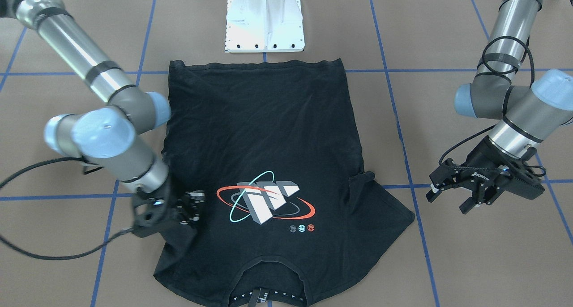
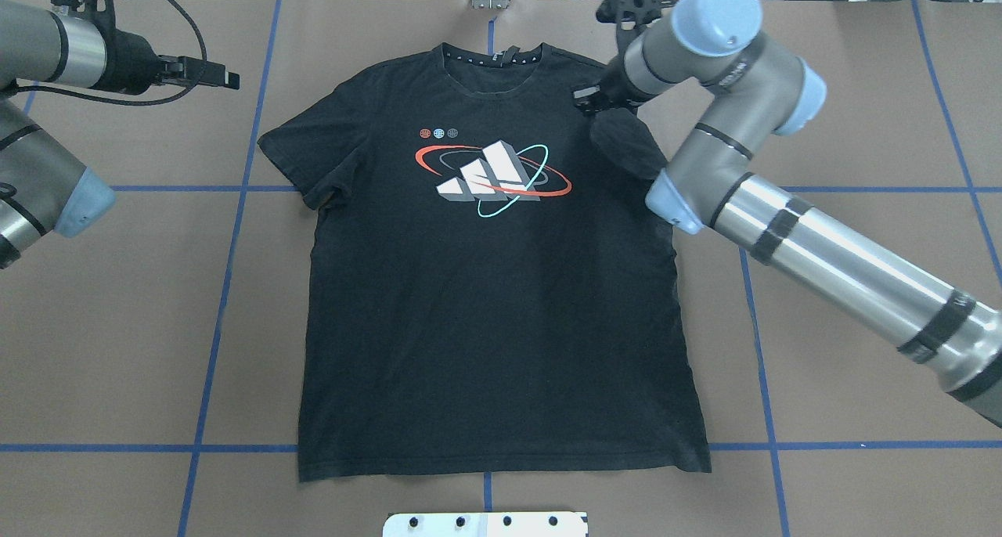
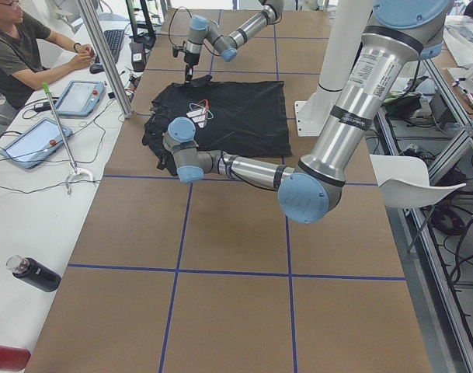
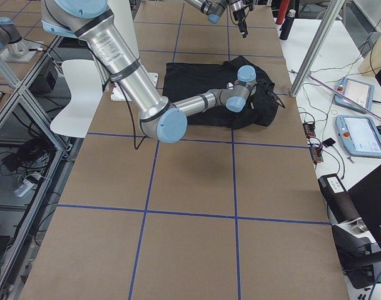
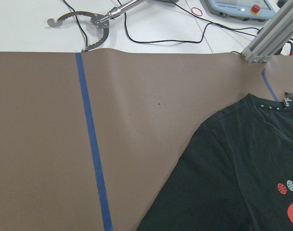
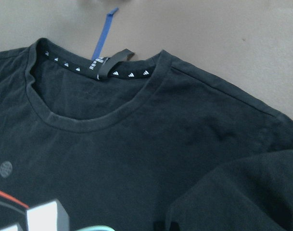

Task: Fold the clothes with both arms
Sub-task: 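Grasp the sleeve with the right gripper and fold it inward over the chest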

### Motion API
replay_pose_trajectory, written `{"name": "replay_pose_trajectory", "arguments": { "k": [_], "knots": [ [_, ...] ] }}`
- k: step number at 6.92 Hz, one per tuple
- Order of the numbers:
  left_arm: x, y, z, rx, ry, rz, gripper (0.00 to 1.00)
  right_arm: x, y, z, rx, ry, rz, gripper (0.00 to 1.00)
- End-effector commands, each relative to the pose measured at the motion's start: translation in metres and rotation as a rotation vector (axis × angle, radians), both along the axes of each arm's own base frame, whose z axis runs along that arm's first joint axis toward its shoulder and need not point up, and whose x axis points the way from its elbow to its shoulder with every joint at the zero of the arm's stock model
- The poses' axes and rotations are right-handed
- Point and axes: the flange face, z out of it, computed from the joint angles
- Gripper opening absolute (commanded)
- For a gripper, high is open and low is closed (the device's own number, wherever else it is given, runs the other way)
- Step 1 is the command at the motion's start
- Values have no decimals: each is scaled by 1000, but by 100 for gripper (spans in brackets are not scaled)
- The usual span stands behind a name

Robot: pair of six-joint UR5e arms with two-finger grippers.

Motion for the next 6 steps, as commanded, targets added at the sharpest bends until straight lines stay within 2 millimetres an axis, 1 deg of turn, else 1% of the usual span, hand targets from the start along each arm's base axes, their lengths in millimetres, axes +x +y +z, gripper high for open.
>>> {"name": "replay_pose_trajectory", "arguments": {
  "k": [1, 2, 3, 4, 5, 6],
  "knots": [
    [-2, -1, 1, -2, 0, -3, 99, -44, -23, -34, -18, 85, 84, 0],
    [-1, 0, 1, -2, 0, -2, 99, -47, -22, -32, -16, 94, 93, 0],
    [0, 0, 0, -3, 0, -2, 99, -47, -22, -30, -15, 96, 93, 99],
    [1, -1, -1, -1, 1, -2, 99, -45, -22, -32, -14, 92, 94, 100],
    [3, -1, -2, -3, 3, 0, 99, -40, -22, -40, -16, 68, 101, 100],
    [5, 1, -2, -35, 32, -12, 99, -28, -21, -54, -51, 14, 106, 100]
  ]
}}
